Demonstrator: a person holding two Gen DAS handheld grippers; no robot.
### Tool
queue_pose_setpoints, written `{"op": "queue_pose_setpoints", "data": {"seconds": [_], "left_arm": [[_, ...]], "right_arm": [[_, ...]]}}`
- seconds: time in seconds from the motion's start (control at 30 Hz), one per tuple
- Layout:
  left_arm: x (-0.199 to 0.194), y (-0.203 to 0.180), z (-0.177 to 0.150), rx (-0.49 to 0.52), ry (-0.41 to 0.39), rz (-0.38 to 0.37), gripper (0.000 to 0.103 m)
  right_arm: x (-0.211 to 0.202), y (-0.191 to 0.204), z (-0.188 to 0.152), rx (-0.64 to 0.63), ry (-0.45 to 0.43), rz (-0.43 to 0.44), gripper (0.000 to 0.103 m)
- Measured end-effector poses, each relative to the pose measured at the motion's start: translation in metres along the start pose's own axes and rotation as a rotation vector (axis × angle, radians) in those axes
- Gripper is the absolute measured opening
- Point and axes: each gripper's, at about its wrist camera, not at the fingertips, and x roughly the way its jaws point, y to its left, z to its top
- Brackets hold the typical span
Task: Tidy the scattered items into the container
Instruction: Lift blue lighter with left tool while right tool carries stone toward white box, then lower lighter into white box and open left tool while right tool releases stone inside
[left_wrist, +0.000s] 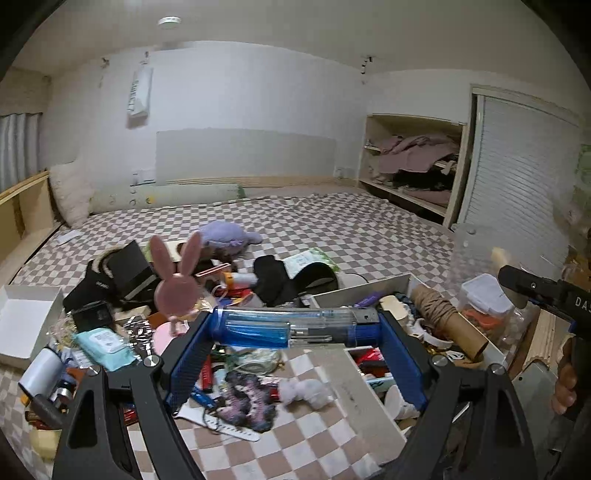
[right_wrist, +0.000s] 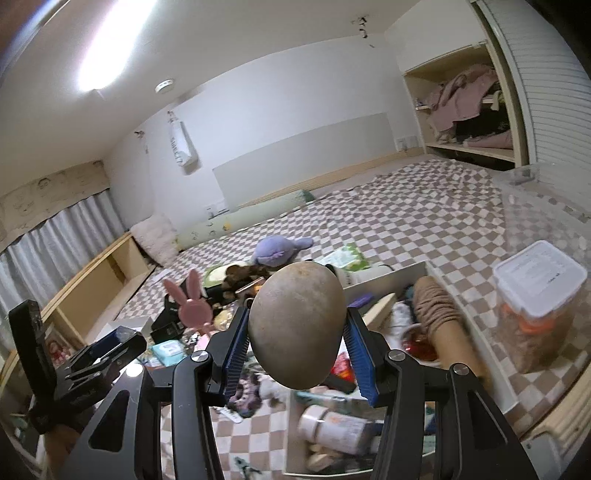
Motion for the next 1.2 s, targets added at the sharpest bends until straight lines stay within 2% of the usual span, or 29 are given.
{"op": "queue_pose_setpoints", "data": {"seconds": [0.37,0.6,0.87,1.2], "left_arm": [[0.038,-0.038,-0.001,0.045,0.047,-0.051,0.087],[0.059,-0.054,-0.01,0.057,0.078,-0.068,0.087],[0.074,-0.065,-0.018,0.068,0.114,-0.084,0.087],[0.09,-0.078,-0.026,0.082,0.146,-0.095,0.087]], "right_arm": [[0.01,-0.045,-0.009,0.05,0.045,-0.052,0.052],[0.022,-0.07,-0.034,0.086,0.11,-0.086,0.052],[0.043,-0.084,-0.063,0.102,0.192,-0.112,0.052],[0.05,-0.095,-0.079,0.118,0.225,-0.13,0.052]]}}
